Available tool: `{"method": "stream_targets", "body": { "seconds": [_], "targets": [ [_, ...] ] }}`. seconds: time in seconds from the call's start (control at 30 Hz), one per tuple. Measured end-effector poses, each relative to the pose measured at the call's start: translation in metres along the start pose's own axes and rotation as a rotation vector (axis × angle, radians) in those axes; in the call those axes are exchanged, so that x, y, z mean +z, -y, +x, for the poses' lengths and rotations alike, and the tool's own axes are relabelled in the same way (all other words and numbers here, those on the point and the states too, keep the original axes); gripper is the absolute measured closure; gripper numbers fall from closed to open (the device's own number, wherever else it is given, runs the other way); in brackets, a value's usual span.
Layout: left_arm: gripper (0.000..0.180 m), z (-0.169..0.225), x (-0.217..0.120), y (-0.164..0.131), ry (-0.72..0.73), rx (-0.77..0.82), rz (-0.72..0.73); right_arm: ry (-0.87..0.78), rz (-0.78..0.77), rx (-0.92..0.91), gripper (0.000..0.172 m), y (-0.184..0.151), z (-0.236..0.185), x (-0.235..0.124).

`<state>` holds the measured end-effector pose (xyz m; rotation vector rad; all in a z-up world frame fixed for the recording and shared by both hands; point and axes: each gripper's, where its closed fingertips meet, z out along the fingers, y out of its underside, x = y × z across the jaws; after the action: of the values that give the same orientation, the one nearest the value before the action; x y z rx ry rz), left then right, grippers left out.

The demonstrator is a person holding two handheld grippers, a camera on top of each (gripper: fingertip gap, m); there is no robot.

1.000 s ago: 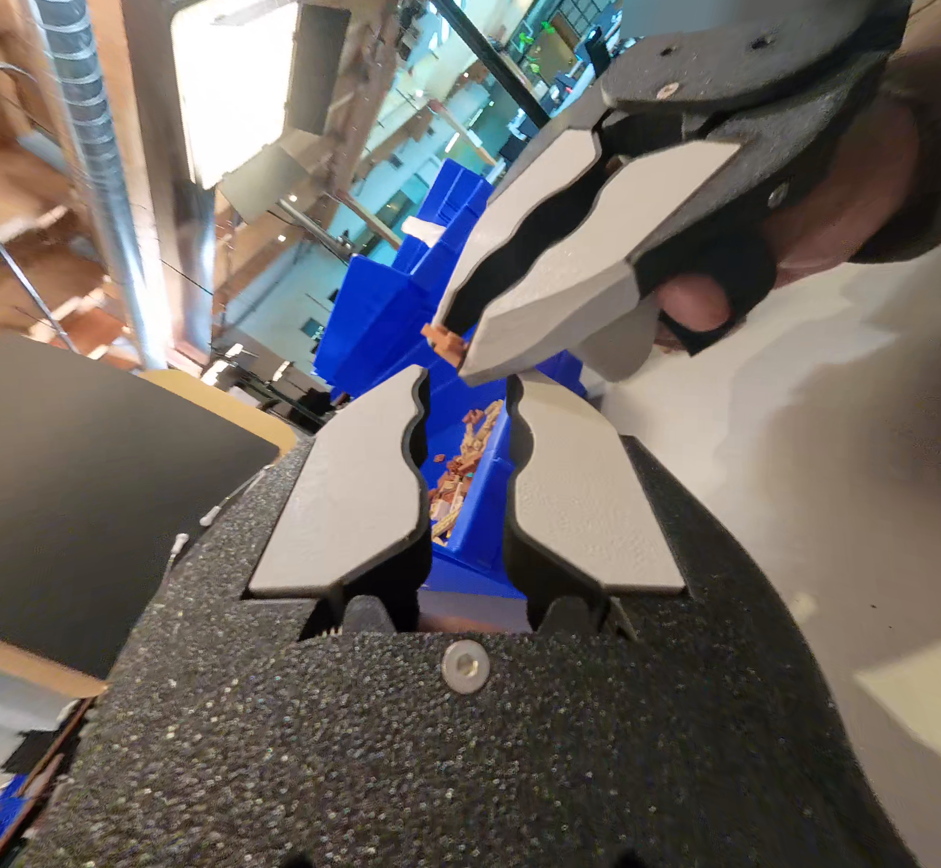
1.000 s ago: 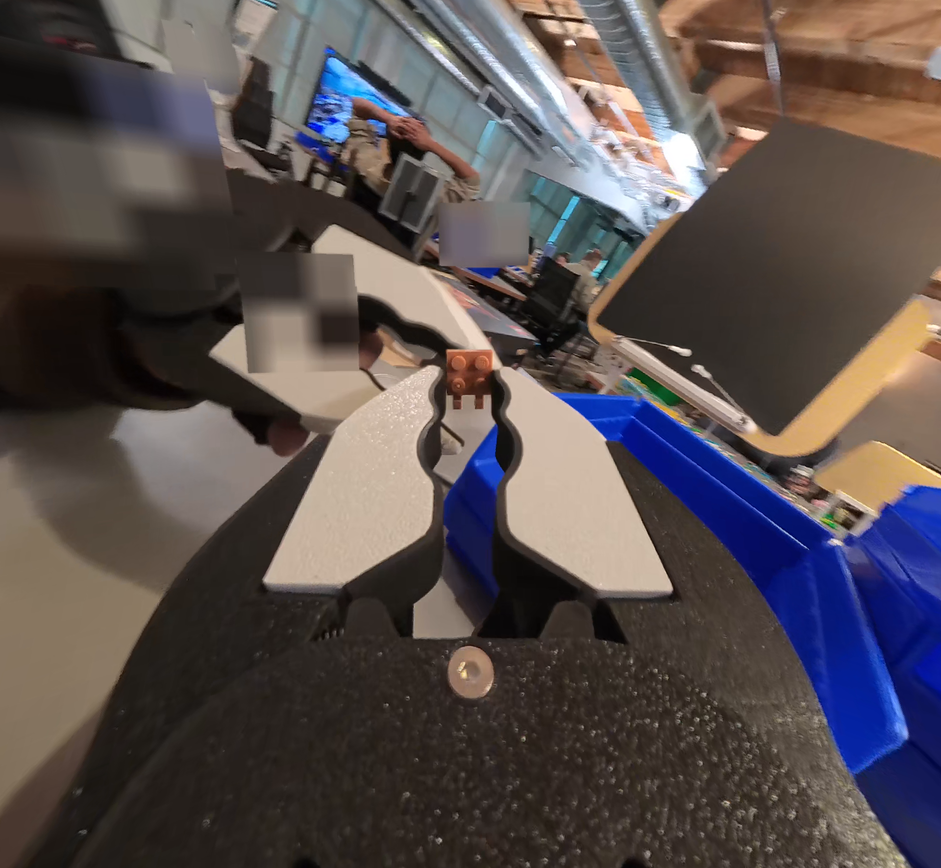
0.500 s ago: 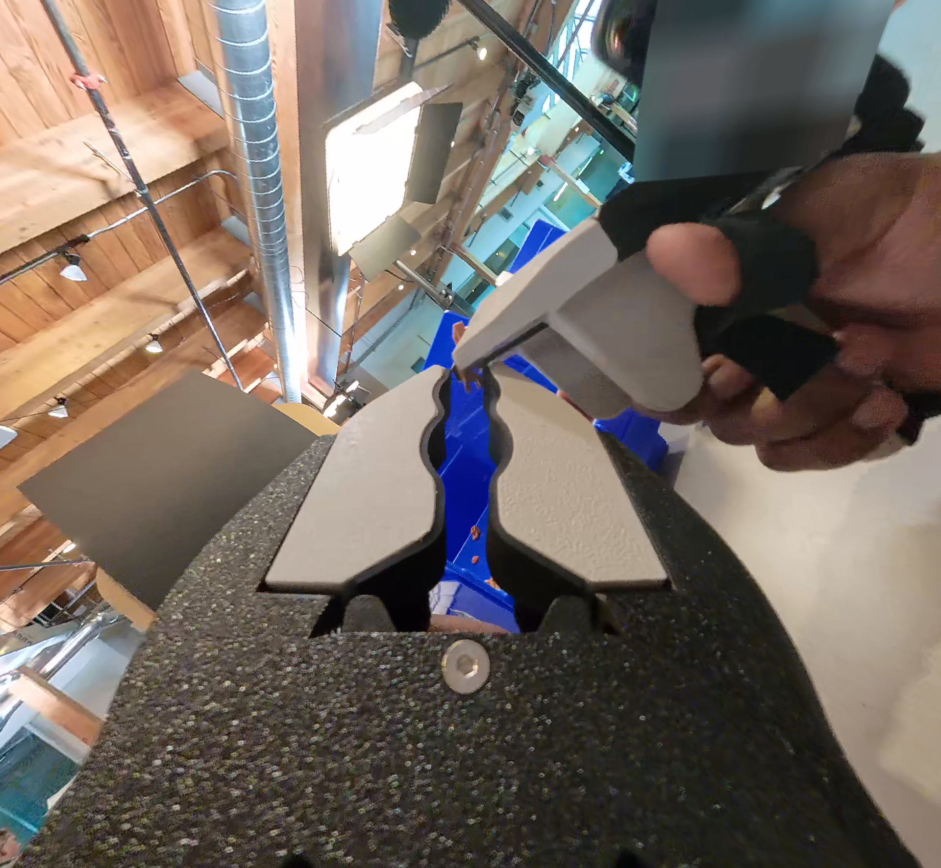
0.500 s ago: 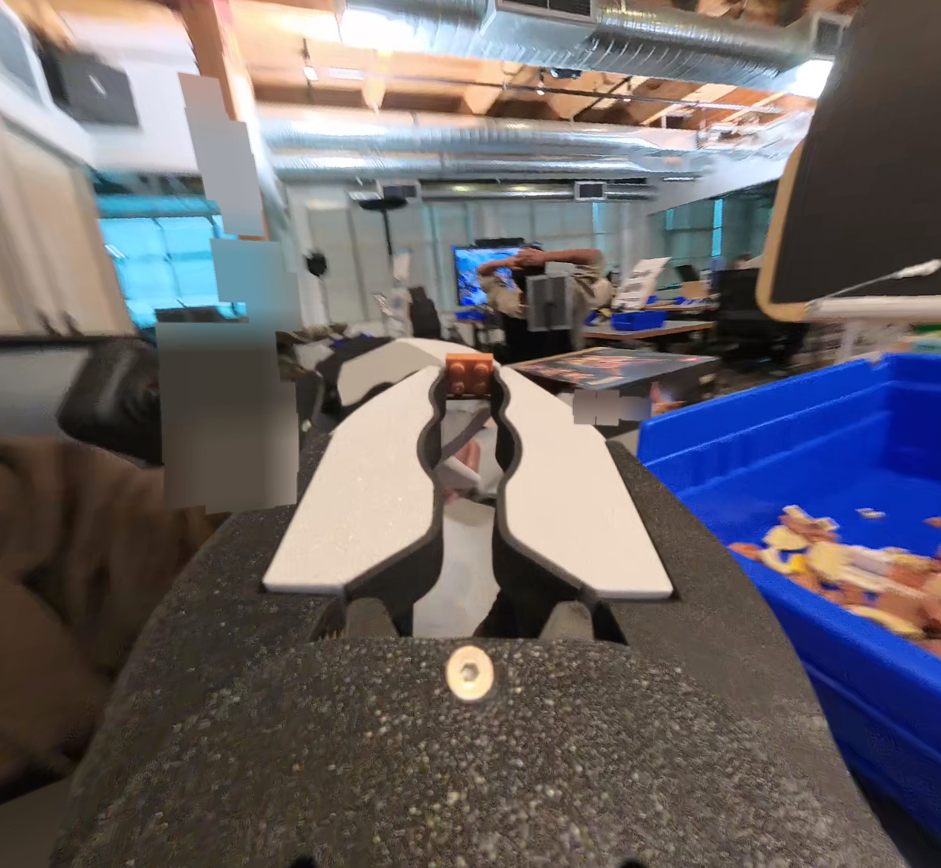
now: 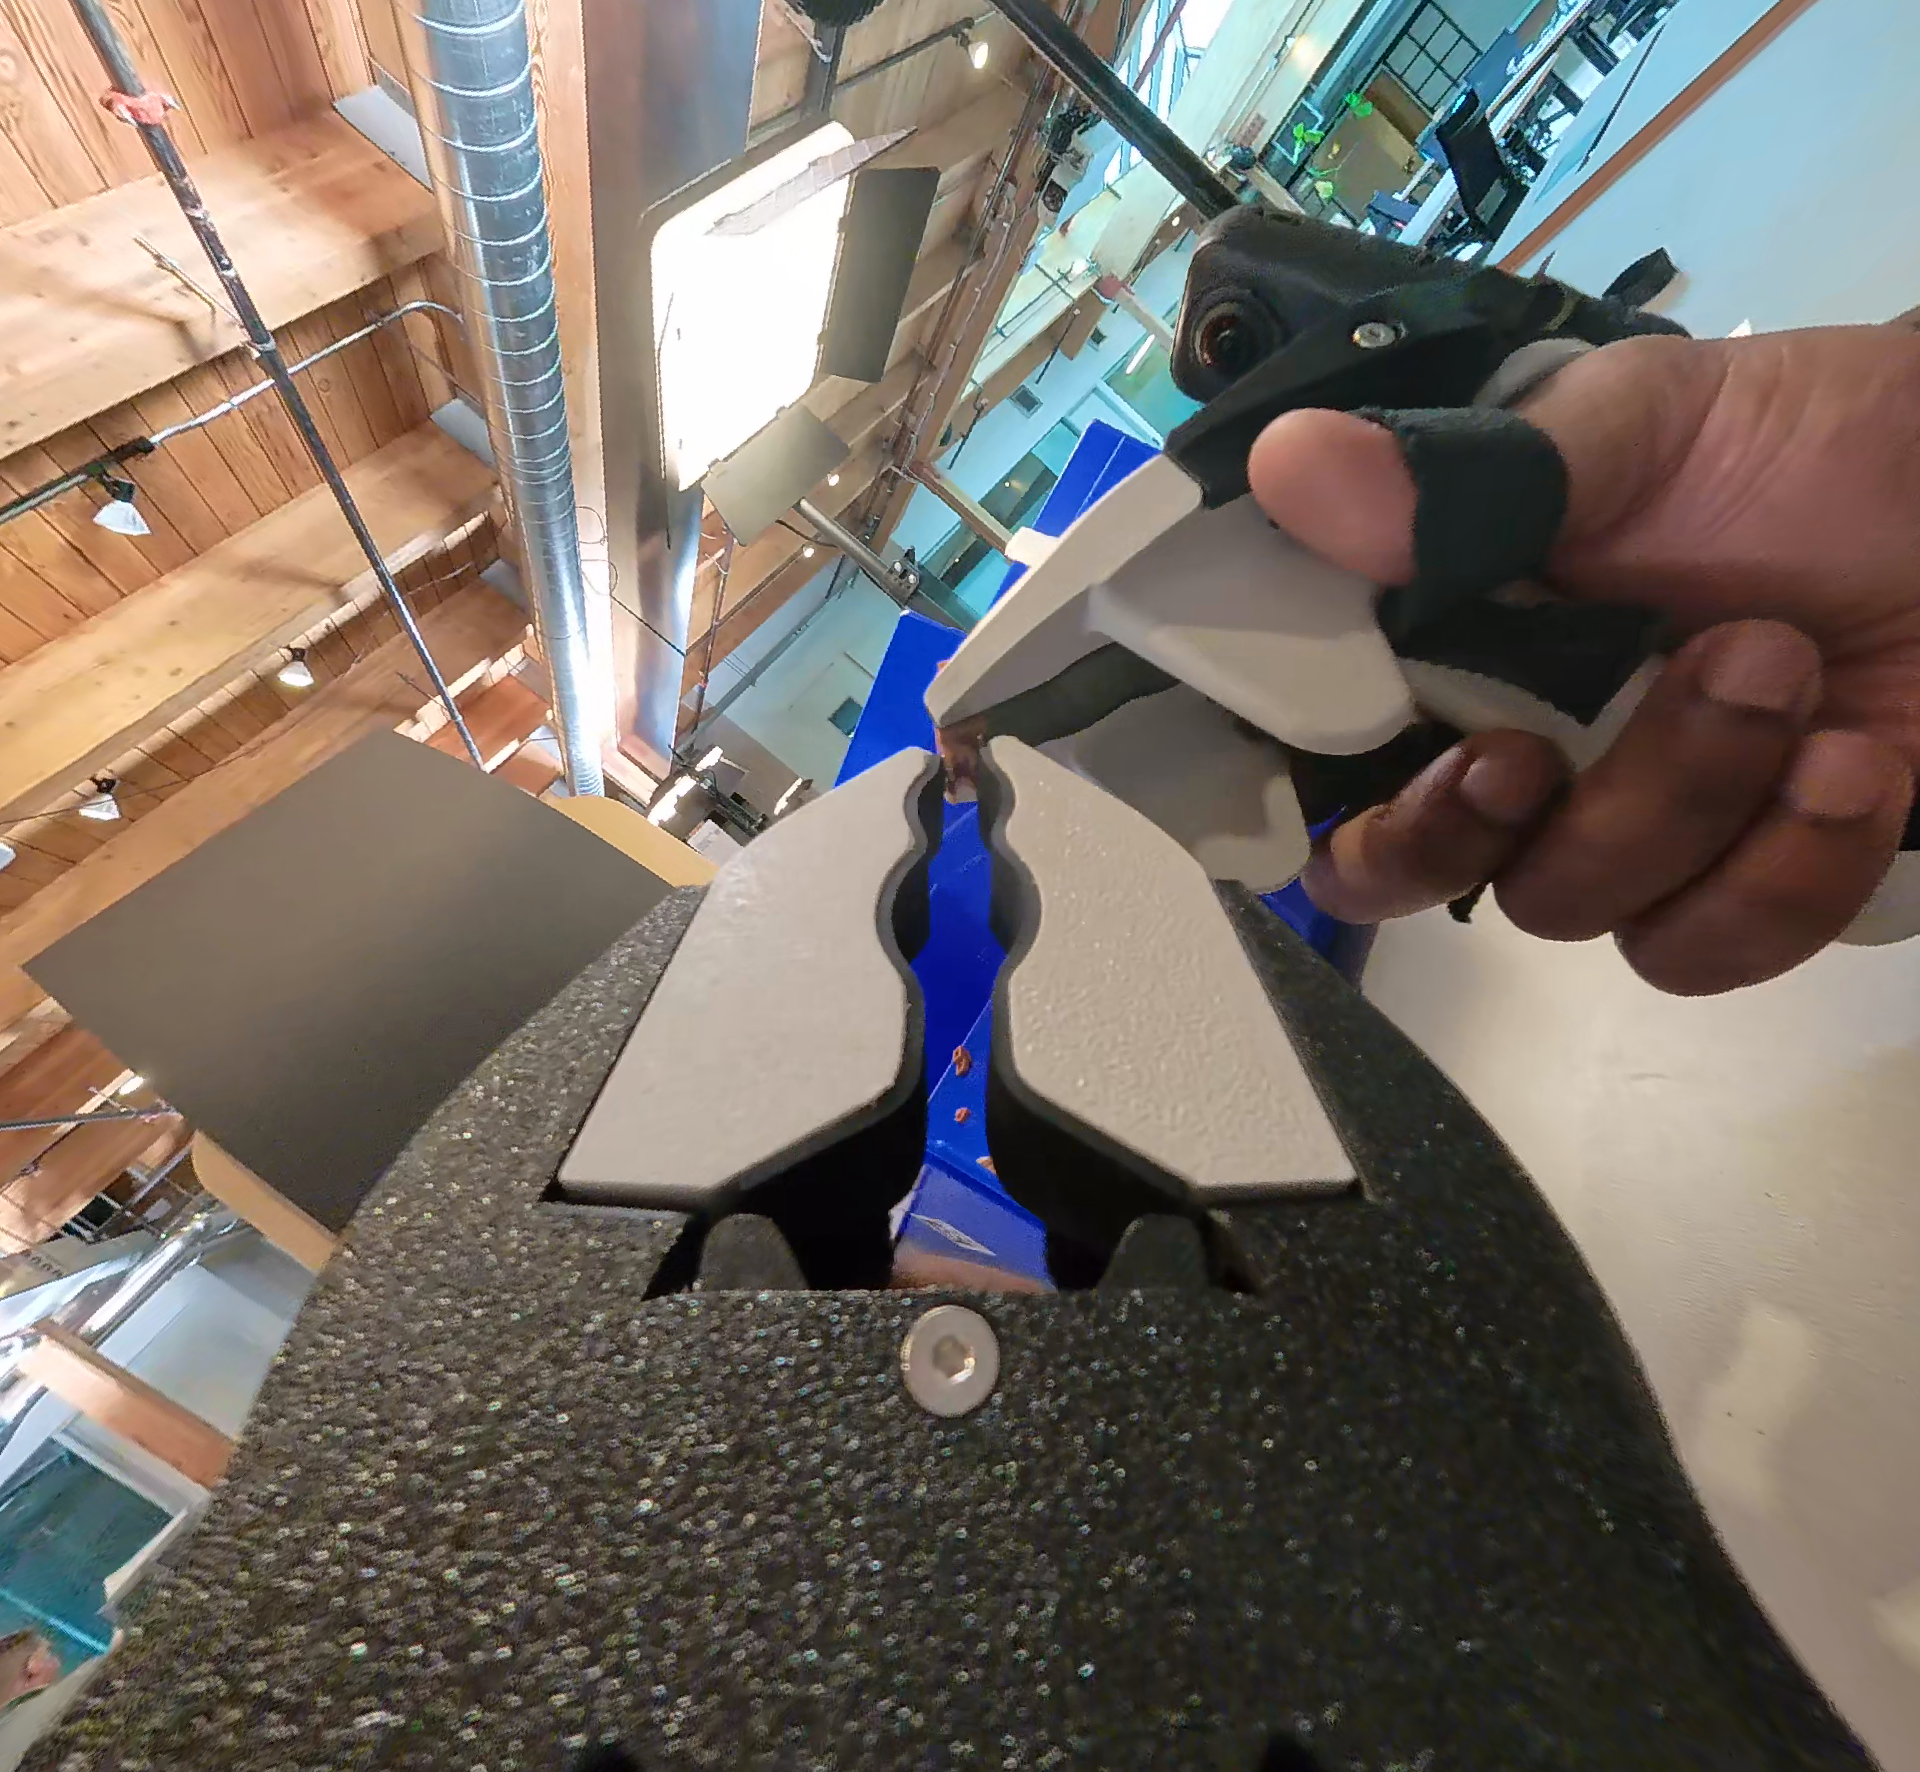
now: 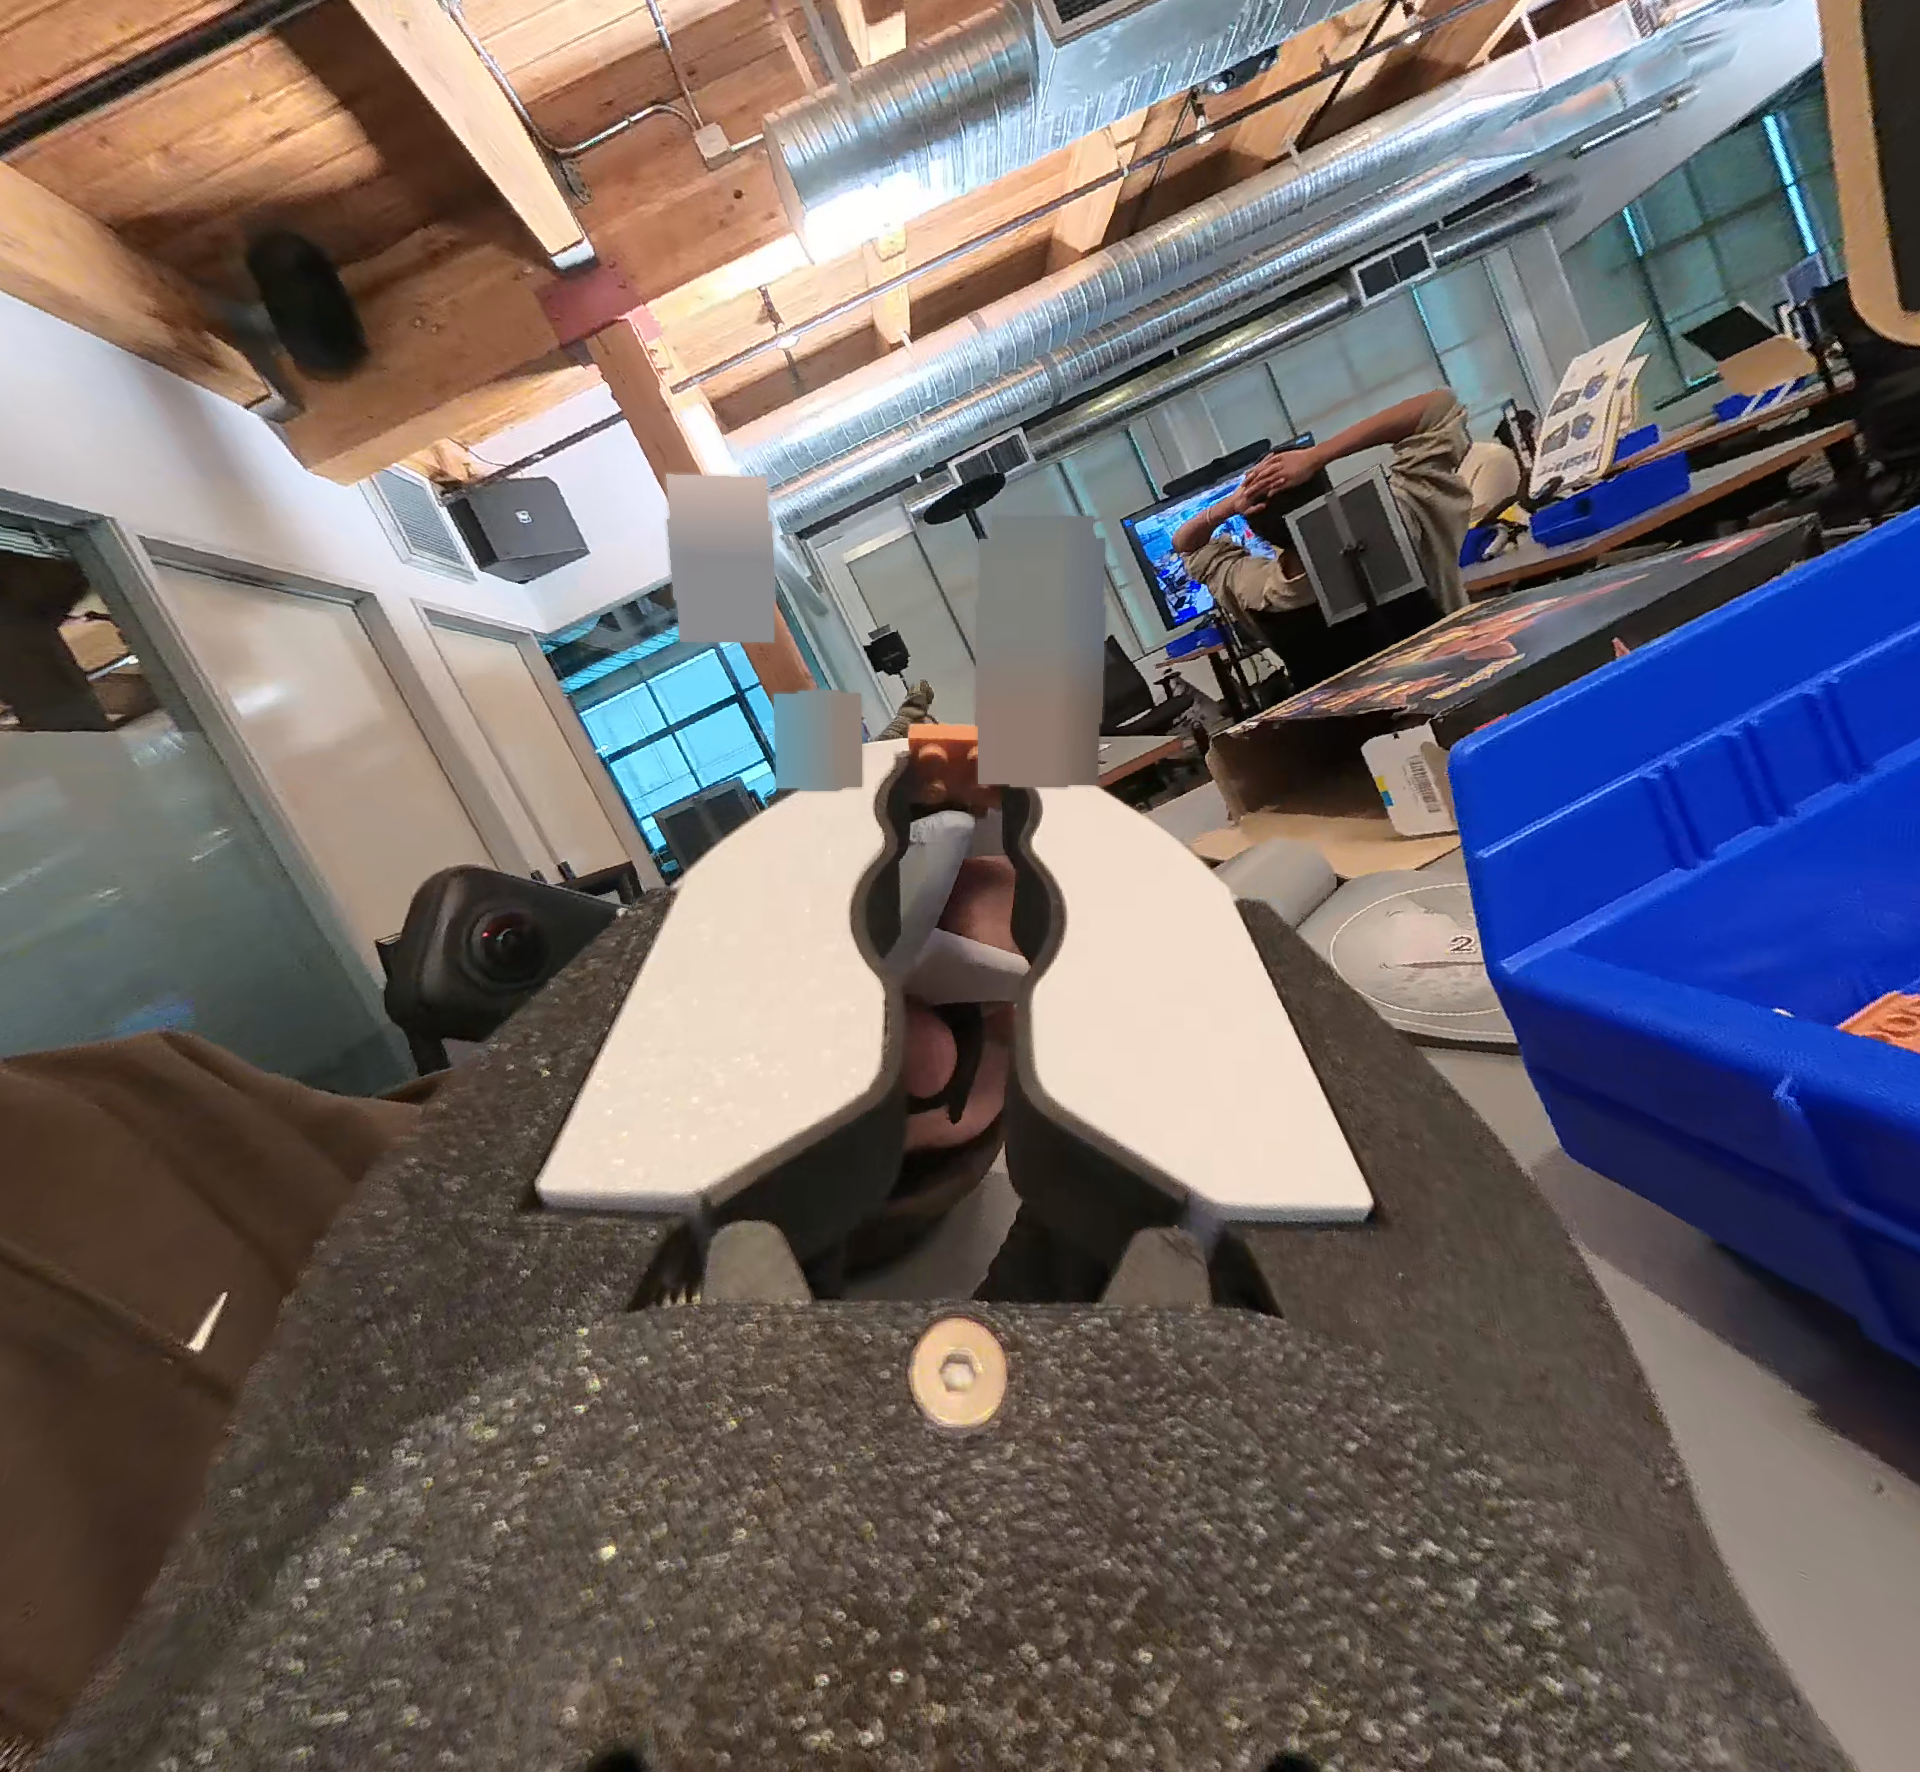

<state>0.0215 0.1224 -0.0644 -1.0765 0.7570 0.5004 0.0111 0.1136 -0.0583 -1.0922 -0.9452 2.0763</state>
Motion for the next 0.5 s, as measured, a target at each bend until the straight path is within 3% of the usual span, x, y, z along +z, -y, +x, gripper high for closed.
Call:
{"method": "stream_targets", "body": {
  "seconds": [0.3,0.4,0.5],
  "targets": [
    [0.175,-0.001,0.001,-0.003,-0.043,-0.092,-0.024,-0.019,0.042,-0.075,0.154,0.023,0.0,-0.009],
    [0.175,-0.001,0.001,-0.005,-0.069,-0.107,-0.033,-0.059,-0.008,-0.263,0.154,0.034,-0.002,-0.016],
    [0.175,0.003,0.0,-0.005,-0.137,-0.115,-0.032,-0.185,-0.224,-0.669,0.154,0.026,0.009,-0.027]
  ]
}}
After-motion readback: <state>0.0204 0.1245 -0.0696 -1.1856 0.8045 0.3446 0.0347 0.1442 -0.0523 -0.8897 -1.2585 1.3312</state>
